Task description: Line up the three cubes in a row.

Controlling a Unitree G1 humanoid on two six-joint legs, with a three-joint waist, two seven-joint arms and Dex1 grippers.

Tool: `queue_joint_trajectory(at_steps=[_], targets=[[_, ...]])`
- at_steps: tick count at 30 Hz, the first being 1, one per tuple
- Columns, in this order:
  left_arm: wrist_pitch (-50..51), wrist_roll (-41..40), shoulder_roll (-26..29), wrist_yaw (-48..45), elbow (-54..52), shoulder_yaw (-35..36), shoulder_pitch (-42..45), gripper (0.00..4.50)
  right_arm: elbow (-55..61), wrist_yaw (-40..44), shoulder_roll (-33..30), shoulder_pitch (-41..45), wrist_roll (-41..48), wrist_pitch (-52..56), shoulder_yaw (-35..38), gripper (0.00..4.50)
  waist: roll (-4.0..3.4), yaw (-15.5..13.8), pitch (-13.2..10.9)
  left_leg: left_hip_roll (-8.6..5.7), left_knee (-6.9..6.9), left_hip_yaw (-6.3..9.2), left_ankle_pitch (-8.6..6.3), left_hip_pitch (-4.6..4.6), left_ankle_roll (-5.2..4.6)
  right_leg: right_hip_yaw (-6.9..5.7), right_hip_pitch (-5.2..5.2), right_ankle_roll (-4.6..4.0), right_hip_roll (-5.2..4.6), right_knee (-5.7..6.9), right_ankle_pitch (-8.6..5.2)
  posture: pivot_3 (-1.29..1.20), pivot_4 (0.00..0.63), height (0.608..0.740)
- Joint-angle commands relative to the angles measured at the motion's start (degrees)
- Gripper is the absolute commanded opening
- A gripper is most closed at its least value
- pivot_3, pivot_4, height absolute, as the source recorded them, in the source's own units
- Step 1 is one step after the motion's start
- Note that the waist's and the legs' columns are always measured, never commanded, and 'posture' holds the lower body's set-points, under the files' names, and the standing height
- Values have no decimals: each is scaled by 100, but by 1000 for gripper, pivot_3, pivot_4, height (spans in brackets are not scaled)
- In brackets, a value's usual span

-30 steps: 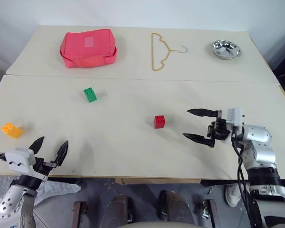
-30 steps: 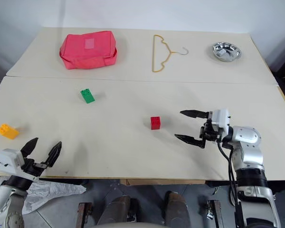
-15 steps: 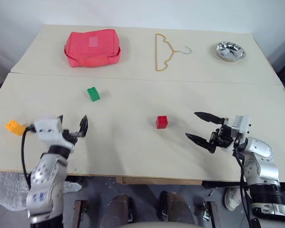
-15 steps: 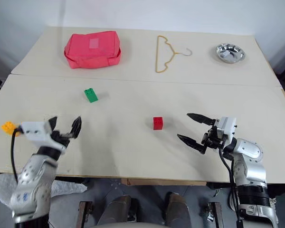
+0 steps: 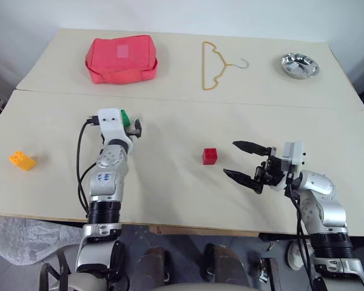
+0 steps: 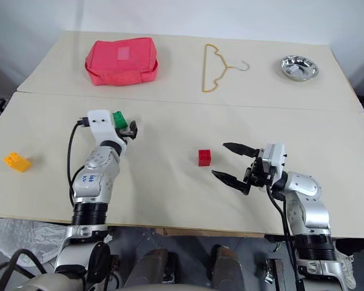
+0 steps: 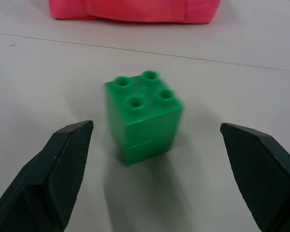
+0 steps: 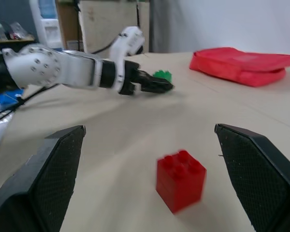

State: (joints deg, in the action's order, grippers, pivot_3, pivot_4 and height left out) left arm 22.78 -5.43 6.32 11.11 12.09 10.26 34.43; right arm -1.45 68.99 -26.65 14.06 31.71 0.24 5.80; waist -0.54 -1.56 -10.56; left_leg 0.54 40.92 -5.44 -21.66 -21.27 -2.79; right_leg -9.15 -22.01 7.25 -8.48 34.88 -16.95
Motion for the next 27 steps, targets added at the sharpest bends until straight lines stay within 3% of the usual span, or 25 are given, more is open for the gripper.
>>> queue_joint_trajectory(at_steps=[1,4,7,15,17,20,23,27], targets=[[-275,104,-98,199,168,26,216,4500,186,-45,25,-97,112,5,47,4485,0,-5,0,0,1,0,0,0,0,1,0,1,-1,0,1,0,150,740],[-405,133,-150,267,375,13,342,4500,158,-49,32,-141,100,-15,50,4485,0,3,0,0,1,1,0,1,0,0,1,1,-1,0,1,0,150,740],[-436,138,-183,398,463,75,367,3879,108,-69,36,-155,83,-47,63,4500,1,5,0,0,1,0,0,1,0,0,1,1,0,0,1,0,150,740],[-1030,135,-12,-49,653,-4,187,1492,45,-144,97,-280,38,-200,101,4500,1,2,0,0,1,1,0,1,0,0,2,1,-1,0,1,0,150,740],[-1258,61,58,-347,743,-4,145,1482,69,-175,107,-331,18,-230,98,4500,1,2,0,0,1,0,0,1,0,0,1,1,-1,0,1,0,150,740],[-1777,-804,646,-2396,535,179,-169,1482,273,-296,49,-552,72,-257,231,4500,0,23,0,2,0,-4,0,1,0,0,-1,1,1,1,1,0,150,740],[-2011,-1603,1629,-4909,572,205,-273,1482,561,-314,-124,-904,169,-204,443,4500,0,57,-1,6,-4,-15,0,-5,1,4,-21,-3,4,7,-2,0,150,740],[-1980,-2091,2305,-7056,821,-60,-26,1482,906,-278,-367,-1348,317,-126,713,4500,0,8,-1,5,0,-25,1,-6,2,10,-26,-4,4,13,-3,0,150,740]])
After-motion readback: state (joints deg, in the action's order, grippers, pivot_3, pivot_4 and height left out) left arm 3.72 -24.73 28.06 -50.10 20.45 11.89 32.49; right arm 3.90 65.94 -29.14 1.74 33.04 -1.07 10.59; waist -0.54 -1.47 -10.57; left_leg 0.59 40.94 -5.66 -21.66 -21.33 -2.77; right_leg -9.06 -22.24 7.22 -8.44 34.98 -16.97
